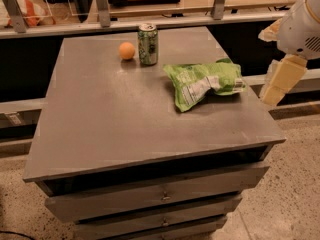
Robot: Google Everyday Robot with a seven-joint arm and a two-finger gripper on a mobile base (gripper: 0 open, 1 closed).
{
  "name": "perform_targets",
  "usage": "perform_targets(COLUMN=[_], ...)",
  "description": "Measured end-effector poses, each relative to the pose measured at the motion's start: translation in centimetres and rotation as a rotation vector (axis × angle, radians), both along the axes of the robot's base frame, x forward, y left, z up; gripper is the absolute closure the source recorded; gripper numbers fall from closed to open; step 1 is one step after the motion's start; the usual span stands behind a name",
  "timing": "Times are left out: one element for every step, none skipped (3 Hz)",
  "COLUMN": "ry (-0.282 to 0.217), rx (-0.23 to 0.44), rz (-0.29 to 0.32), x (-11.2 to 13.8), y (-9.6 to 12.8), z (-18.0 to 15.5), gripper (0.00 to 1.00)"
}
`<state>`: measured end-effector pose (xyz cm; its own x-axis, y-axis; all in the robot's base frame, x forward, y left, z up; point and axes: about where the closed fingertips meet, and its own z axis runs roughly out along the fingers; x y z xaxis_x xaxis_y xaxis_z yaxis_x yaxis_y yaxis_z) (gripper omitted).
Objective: Pick green rice chip bag
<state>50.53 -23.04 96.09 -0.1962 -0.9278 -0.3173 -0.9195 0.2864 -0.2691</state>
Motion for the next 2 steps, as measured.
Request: perform_targets(ry=[-0.003,0.007], rx=[0.056,0.087], rz=[0.006,0.023], x=[3.5,7.0], y=[-0.9,-1.6], z=[-1.4,-3.3], gripper=[0.00,0.00])
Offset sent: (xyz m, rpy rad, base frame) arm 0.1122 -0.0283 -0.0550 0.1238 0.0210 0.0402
